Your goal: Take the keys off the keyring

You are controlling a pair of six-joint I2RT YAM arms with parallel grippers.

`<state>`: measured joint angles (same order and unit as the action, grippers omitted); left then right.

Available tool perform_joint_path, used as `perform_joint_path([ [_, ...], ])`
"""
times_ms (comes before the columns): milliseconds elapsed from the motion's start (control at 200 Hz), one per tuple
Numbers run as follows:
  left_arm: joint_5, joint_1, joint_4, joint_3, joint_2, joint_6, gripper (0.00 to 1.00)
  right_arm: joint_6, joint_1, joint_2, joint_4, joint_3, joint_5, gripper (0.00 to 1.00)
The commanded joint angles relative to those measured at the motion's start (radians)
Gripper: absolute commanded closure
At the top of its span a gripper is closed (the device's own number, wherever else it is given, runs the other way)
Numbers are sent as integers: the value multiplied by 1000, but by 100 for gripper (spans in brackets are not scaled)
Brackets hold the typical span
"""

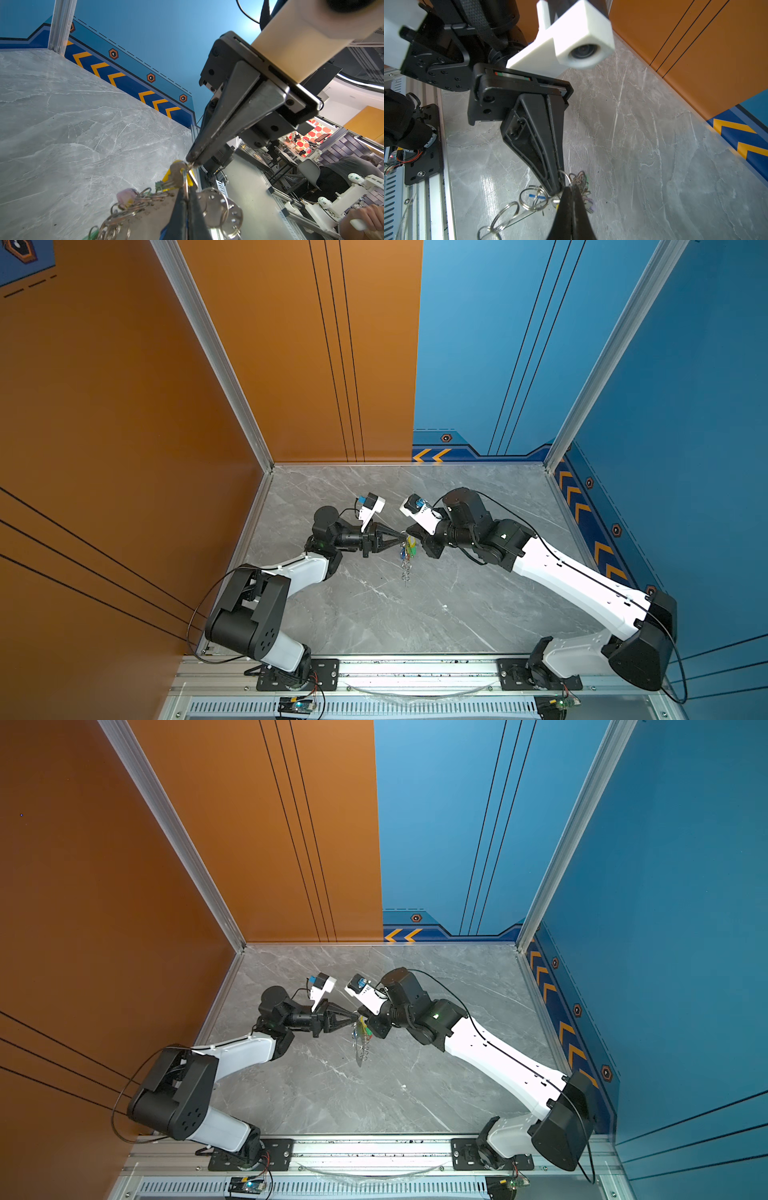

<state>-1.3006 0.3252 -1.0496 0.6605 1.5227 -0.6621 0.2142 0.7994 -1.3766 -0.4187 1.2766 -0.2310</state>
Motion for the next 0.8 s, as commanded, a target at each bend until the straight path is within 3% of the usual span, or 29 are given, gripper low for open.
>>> perform_joint_path([
  [0, -87, 24, -18, 17, 22, -12, 100, 22, 6, 39, 53, 65, 39, 100],
  [586, -93, 24, -20, 14, 30, -18, 100, 72, 6, 62, 41, 68, 156, 100],
  [791, -94, 29, -20, 18, 33, -22, 100, 73, 11, 36, 65, 86, 140, 100],
])
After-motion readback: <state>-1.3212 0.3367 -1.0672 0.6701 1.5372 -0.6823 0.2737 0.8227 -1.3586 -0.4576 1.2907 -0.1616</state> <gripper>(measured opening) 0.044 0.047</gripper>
